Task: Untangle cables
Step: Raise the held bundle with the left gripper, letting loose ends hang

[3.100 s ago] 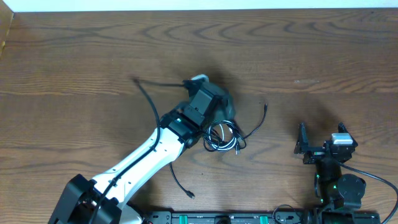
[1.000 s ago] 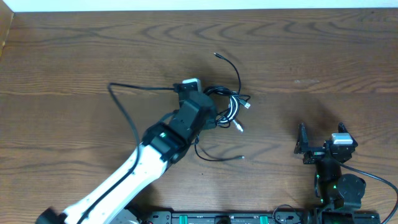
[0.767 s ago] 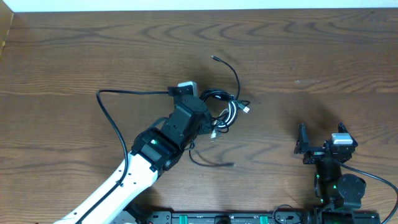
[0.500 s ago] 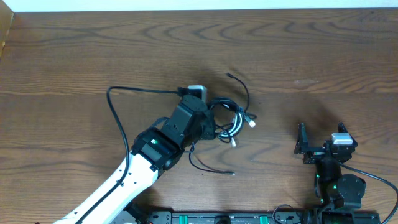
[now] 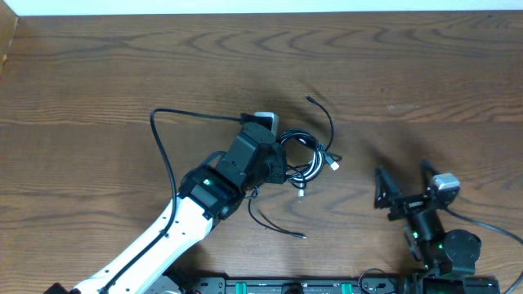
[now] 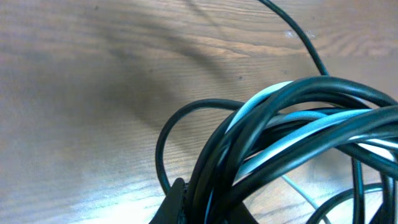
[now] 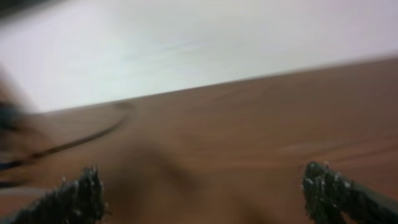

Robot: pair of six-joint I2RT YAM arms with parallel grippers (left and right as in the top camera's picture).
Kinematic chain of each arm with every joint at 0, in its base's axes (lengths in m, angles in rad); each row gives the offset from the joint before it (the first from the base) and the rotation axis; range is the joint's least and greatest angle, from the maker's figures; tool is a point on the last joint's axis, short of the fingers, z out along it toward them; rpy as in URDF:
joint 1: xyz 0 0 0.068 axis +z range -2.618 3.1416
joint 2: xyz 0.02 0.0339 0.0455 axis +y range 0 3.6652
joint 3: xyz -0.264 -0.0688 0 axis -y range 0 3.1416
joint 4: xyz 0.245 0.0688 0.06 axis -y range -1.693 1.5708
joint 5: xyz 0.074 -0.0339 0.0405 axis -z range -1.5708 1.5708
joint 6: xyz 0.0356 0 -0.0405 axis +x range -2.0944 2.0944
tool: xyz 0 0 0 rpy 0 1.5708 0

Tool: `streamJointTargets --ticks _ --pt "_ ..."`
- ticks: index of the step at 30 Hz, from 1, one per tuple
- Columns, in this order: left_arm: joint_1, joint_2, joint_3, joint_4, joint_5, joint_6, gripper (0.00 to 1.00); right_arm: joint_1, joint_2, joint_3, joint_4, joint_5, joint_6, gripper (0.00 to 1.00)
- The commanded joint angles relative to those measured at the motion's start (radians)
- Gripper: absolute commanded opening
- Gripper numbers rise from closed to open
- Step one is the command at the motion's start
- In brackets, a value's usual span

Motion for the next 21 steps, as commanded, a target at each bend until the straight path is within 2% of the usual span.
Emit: streamJointTargets --ticks 1,3,4,5,6,9,13,15,17,21 --pt "0.003 0.026 0.002 0.005 0.009 -0.226 0.08 0.002 -0.005 -0.001 0.015 -0.317 0.647 0.99" --pt "0.003 0.043 0.002 0.012 0.008 -0.34 0.08 0.002 -0.005 -0.001 0.02 -0.406 0.903 0.99" --pt "0.004 0.05 0.002 0.019 0.008 -0.393 0.08 0.002 -0.005 -0.001 0.026 -0.427 0.948 0.99" --pt "0.003 0.056 0.002 0.029 0.009 -0.446 0.08 0.002 -0.005 -0.001 0.029 -0.423 0.956 0.99" --pt "0.003 0.067 0.002 0.053 0.009 -0.564 0.08 0.002 -0.005 -0.001 0.023 -0.38 0.951 0.86" --pt "0.003 0.071 0.002 0.061 0.013 -0.766 0.08 0.002 -0.005 -0.001 0.056 -0.393 0.953 0.75" --pt "-0.002 0.071 0.002 0.061 0.108 -1.008 0.08 0.006 -0.005 -0.001 0.145 -0.479 0.938 0.77" --pt "-0.009 0.071 0.002 0.062 0.164 -1.072 0.08 0.016 -0.005 -0.001 0.176 -0.525 0.838 0.77" --pt "-0.017 0.071 0.002 0.062 0.217 -1.081 0.08 0.03 -0.005 -0.001 0.175 -0.557 0.749 0.77" --pt "-0.035 0.071 0.002 0.062 0.333 -1.081 0.08 0.066 -0.005 -0.001 0.177 -0.563 0.709 0.76"
